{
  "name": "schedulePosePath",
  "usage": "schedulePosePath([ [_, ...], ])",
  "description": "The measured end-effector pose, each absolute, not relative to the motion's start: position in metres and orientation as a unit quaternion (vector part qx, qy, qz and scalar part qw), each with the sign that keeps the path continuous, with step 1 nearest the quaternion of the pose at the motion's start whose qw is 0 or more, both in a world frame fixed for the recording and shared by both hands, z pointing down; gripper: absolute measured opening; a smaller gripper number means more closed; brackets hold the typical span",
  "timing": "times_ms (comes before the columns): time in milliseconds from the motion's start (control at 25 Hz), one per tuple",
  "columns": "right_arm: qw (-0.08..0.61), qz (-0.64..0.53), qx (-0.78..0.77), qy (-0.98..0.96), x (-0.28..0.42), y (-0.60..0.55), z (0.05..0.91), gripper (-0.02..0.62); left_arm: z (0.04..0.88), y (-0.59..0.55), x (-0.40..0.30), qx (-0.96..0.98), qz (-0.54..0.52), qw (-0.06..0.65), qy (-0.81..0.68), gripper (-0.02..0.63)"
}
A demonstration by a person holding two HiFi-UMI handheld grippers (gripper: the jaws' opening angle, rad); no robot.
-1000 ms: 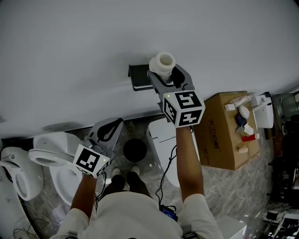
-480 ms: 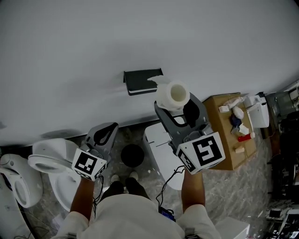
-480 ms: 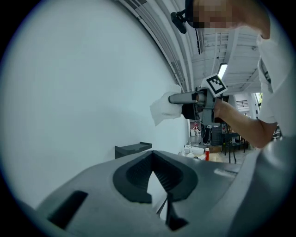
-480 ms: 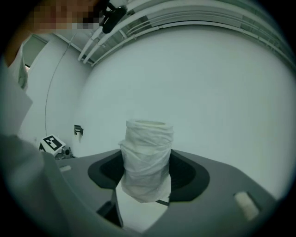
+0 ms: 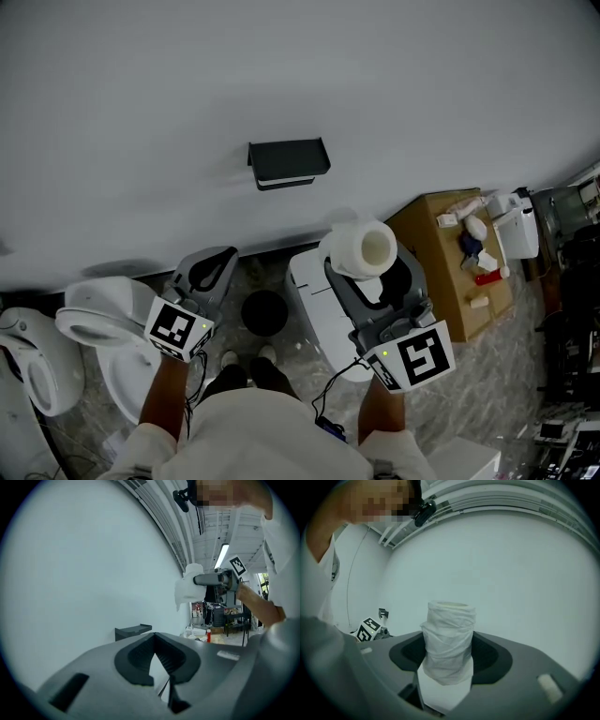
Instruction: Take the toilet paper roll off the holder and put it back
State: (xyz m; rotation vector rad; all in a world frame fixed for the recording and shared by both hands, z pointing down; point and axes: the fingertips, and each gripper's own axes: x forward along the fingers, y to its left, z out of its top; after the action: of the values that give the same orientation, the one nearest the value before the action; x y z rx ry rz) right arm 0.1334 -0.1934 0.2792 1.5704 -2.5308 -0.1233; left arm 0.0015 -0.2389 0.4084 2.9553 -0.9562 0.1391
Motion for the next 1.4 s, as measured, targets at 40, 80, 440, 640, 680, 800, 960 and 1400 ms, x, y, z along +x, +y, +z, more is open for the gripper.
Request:
schedulePosePath([
  [40, 0.081, -0.041, 0.525, -0.846, 0.134, -0.193, 0.28, 0.287, 0.409, -0.237, 0.002, 0.951, 0.046, 0.016, -0.307, 0.005],
  [80, 0.081, -0.041, 0.525, -0.846, 0.134, -0.193, 0.28, 0.287, 0.409, -0.236, 0.003, 0.951, 0.046, 0.016, -0.306, 0.005],
  [440, 0.082, -0.04, 0.52, -0.849, 0.133, -0.194, 0.281, 0.287, 0.409, -0.235, 0.003, 0.95, 0.045, 0.016, -0.308, 0.005],
  [640, 0.083, -0.042, 0.52, -0.849, 0.133, -0.195, 0.279, 0.287, 0.403, -0.234, 0.008, 0.952, 0.042, 0.011, -0.303, 0.005],
  [680, 0.084, -0.042, 0.52, -0.849, 0.132, -0.195, 0.28, 0.287, 0.402, -0.234, 0.008, 0.952, 0.043, 0.01, -0.302, 0.005],
  [800, 0.086, -0.042, 0.518, -0.85, 0.13, -0.193, 0.281, 0.287, 0.403, -0.233, 0.009, 0.953, 0.048, 0.01, -0.299, 0.005],
  [960, 0.084, -0.043, 0.52, -0.849, 0.132, -0.195, 0.28, 0.287, 0.406, -0.235, 0.012, 0.954, 0.047, 0.012, -0.296, 0.005],
  [1400, 0.085, -0.058, 0.522, -0.847, 0.136, -0.219, 0.267, 0.287, 0.414, -0.238, 0.018, 0.959, 0.052, 0.017, -0.28, 0.005],
])
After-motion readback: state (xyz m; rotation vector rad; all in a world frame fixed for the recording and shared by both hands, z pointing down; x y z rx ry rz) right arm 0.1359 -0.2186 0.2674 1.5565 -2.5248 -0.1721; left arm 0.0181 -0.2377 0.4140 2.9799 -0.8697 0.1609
